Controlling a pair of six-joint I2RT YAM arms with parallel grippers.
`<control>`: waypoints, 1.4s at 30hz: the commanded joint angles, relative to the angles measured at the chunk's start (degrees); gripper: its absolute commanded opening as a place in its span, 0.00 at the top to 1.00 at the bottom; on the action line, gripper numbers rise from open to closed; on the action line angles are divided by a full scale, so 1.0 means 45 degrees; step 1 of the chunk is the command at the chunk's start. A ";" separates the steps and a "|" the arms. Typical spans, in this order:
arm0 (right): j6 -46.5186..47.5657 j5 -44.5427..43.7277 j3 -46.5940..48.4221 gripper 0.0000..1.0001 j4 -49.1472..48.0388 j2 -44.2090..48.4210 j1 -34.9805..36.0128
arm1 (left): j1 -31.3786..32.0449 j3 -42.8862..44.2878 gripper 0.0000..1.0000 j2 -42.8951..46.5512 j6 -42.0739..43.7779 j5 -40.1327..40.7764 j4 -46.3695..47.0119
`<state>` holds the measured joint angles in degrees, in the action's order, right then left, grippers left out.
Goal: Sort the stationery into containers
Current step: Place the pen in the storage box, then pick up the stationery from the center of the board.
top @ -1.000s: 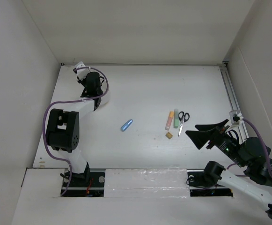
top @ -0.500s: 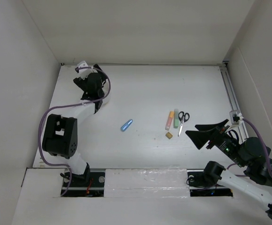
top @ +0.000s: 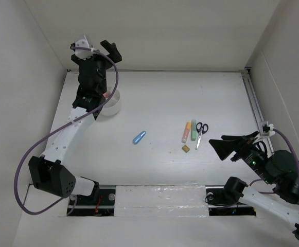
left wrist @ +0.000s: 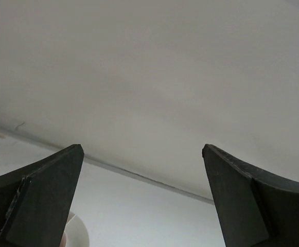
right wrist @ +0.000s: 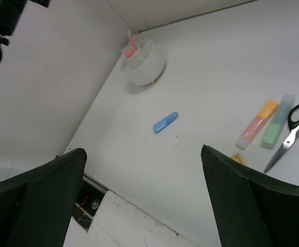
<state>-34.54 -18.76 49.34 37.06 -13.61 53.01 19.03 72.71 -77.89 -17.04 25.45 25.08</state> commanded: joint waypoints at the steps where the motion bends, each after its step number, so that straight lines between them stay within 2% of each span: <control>1: -0.0310 -0.1199 0.0927 0.01 0.0689 -0.0510 0.0133 | 0.0010 0.1983 0.00 0.0220 0.1010 -0.3013 -0.2092; 3: -0.0448 -0.1474 0.1084 0.01 0.0963 -0.0882 0.0133 | 0.0010 0.2784 0.00 0.0062 0.1402 -0.4631 -0.3920; 6: -0.0448 -0.1475 0.1203 0.01 0.0964 -0.1039 0.0133 | 0.0010 0.3511 0.00 -0.0055 0.1558 -0.5517 -0.6189; 10: -0.0137 -0.1007 0.1086 0.01 0.0126 -0.1156 0.0133 | 0.0010 0.2515 0.00 0.0431 0.1561 -0.5851 -0.7466; 13: 0.0253 -0.0772 0.1086 0.01 -0.0149 -0.1702 0.0133 | 0.0010 0.1658 0.00 0.0433 0.1345 -0.6765 -0.8208; 17: 0.0996 -0.0167 0.1203 0.01 -0.0753 -0.2522 0.0133 | 0.0010 0.0641 0.00 -0.0210 0.0837 -0.8990 -0.8502; 24: 0.1466 0.0360 0.1320 0.01 -0.1378 -0.3305 0.0133 | 0.0010 -0.0120 0.00 -0.0348 0.0466 -1.0534 -0.7997; 27: 0.1330 0.0478 0.1184 0.01 -0.1380 -0.3733 0.0133 | 0.0262 -0.0452 0.00 -0.0872 0.0213 -1.0656 -0.8131; 29: 0.1173 0.0478 0.1047 0.01 -0.1497 -0.3850 0.0133 | 0.1351 -0.0182 0.00 -0.0993 0.0676 -0.8362 -0.8696; 30: 0.1173 0.0478 0.0911 0.01 -0.1497 -0.3851 0.0133 | 0.2885 -0.0026 0.00 -0.1437 0.0835 -0.7269 -0.9008; 31: 0.1173 0.0633 0.0910 0.01 -0.1632 -0.3851 0.0133 | 0.3500 -0.0024 0.00 -0.1596 0.0837 -0.5518 -0.9514; 33: 0.1173 0.0752 0.0794 0.01 -0.1769 -0.3851 0.0133 | 0.4420 -0.0160 0.00 -0.1909 0.0837 -0.4197 -0.9636; 35: 0.1173 0.0887 0.0793 0.01 -0.1886 -0.3851 0.0133 | 0.5009 -0.0278 0.00 -0.2202 0.0837 -0.3434 -0.9773; 42: 0.1290 0.1317 0.0676 0.01 -0.2005 -0.3851 0.0133 | 0.5127 -0.0395 0.00 -0.3393 0.0838 -0.2983 -1.0572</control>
<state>-29.54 -14.66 52.42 31.64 -31.14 53.01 42.59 71.59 -91.59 -13.72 6.83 -19.35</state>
